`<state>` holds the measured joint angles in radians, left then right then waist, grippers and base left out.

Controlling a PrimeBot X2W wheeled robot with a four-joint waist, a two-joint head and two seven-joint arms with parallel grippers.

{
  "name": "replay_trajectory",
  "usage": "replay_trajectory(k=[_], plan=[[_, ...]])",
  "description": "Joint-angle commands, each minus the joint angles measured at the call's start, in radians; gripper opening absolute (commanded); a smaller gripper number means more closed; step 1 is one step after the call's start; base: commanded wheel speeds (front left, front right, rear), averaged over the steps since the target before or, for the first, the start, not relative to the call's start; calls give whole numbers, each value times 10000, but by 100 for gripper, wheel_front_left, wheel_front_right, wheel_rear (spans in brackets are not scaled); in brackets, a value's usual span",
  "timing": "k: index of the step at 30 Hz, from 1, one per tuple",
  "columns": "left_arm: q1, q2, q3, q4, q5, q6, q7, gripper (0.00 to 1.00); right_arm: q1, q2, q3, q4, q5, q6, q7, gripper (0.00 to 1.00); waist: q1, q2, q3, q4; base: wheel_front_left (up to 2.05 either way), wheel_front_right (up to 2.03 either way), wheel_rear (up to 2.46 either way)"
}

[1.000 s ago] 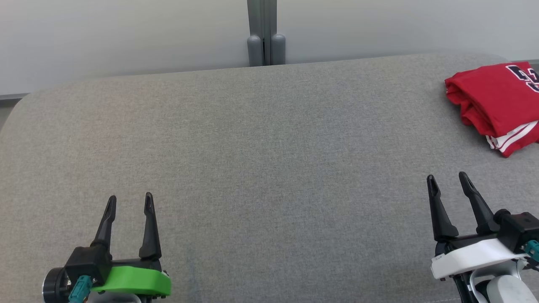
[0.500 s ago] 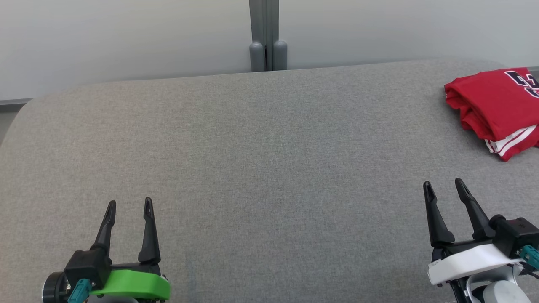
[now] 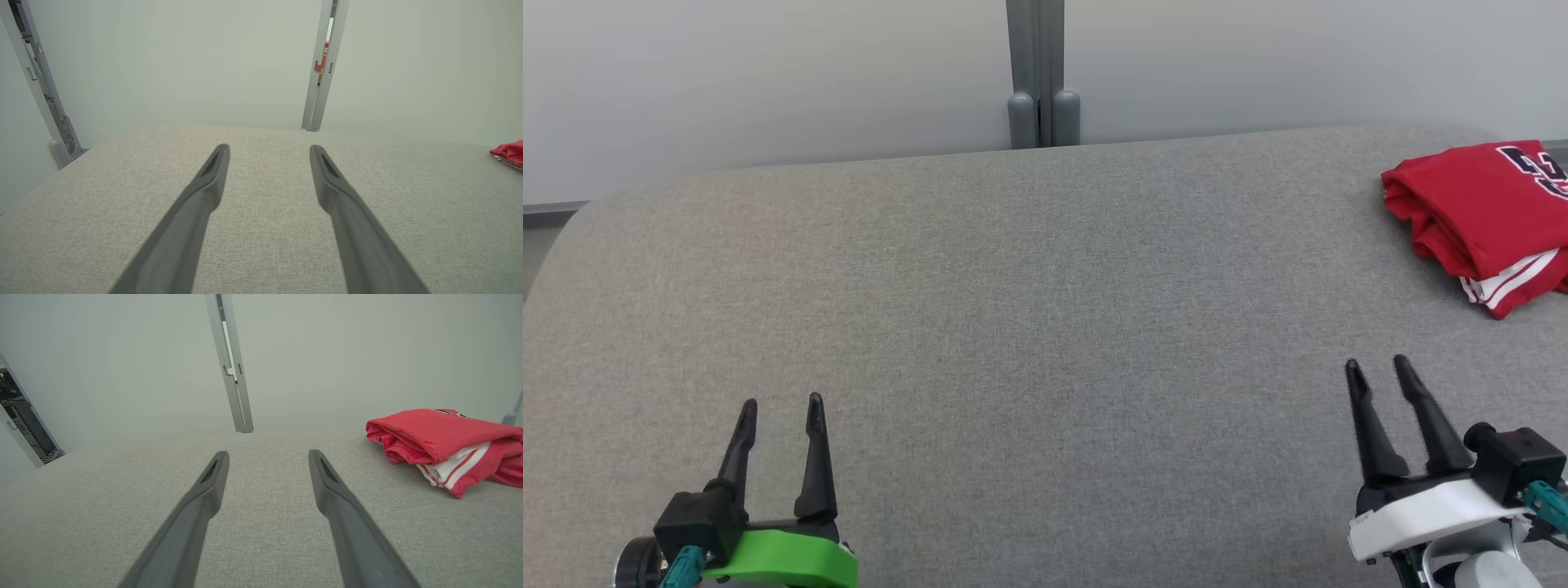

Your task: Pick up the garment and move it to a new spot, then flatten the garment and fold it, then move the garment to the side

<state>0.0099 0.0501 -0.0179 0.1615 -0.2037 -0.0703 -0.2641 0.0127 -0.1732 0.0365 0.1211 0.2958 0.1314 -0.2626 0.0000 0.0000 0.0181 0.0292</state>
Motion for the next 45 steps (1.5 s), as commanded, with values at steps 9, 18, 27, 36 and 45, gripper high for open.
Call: replay_trajectory(k=[9,18,27,36,45], plan=[[-51,-42,79,468,-884,-40,269,0,54,194,-8,401,881,1,276,0,0,0,-10,-12,0,0,0],[-192,-35,224,489,-2524,-112,694,0,-123,290,-162,504,2439,0,682,0,0,0,-20,-33,0,0,0],[-331,-28,360,520,-3971,-179,1073,0,-272,386,-302,590,3805,-1,1042,0,0,0,-30,-53,0,0,0],[-462,-21,486,556,-5310,-237,1430,0,-401,474,-439,668,5060,-2,1386,0,0,0,-41,-74,0,0,0],[-583,-14,609,592,-6526,-291,1756,0,-532,560,-567,743,6203,-3,1695,0,0,0,-51,-95,0,0,0]])
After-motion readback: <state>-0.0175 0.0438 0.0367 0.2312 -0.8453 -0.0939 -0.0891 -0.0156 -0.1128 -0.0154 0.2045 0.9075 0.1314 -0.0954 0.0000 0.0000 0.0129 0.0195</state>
